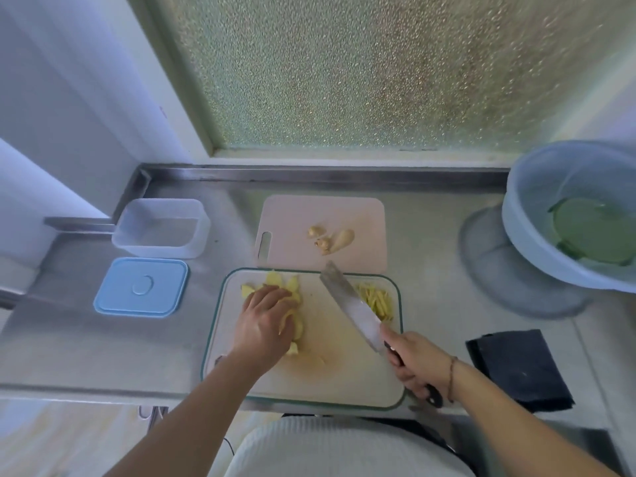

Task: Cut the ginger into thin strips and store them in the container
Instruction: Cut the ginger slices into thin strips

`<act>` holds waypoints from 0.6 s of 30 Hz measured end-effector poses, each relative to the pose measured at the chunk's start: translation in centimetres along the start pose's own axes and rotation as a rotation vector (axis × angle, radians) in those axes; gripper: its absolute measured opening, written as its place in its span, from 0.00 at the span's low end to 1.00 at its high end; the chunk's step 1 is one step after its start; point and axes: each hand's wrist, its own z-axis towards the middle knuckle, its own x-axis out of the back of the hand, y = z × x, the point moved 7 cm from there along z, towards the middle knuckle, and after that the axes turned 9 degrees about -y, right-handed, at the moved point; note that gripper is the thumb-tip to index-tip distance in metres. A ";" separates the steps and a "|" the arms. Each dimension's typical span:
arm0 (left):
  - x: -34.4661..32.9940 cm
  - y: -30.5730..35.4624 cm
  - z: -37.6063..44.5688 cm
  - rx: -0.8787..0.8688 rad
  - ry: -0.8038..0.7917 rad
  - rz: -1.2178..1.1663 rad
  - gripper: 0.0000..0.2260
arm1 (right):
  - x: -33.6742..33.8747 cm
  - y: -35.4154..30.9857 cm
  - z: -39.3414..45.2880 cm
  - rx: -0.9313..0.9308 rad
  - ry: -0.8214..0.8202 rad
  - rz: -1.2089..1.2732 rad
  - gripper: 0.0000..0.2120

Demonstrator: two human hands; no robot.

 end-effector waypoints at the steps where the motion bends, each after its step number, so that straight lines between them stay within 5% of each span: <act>1: 1.0 0.4 0.3 0.002 0.076 -0.052 0.12 | -0.4 -0.5 -0.4 0.033 0.002 -0.042 0.28; 3: 4.0 0.3 0.7 0.096 0.308 -0.182 0.10 | -0.9 -2.0 -1.4 0.156 0.046 -0.251 0.30; 6: 7.7 1.7 1.7 0.184 0.508 -0.251 0.10 | -1.1 -3.6 -2.4 0.201 0.181 -0.886 0.30; 7: 7.9 3.1 2.6 0.101 0.441 -0.241 0.09 | -1.0 -3.9 -2.5 0.175 0.239 -1.083 0.28; 9: 5.3 6.8 4.8 -0.111 0.035 -0.106 0.09 | -1.2 -4.3 -2.2 0.171 0.303 -1.309 0.28; 12: -1.4 9.0 5.3 -0.062 -0.564 0.118 0.11 | -1.6 -4.2 -1.9 0.172 0.311 -1.454 0.30; 18: -4.6 9.8 6.1 0.086 -0.615 0.089 0.14 | -1.2 -3.9 -2.3 0.179 0.327 -1.489 0.30</act>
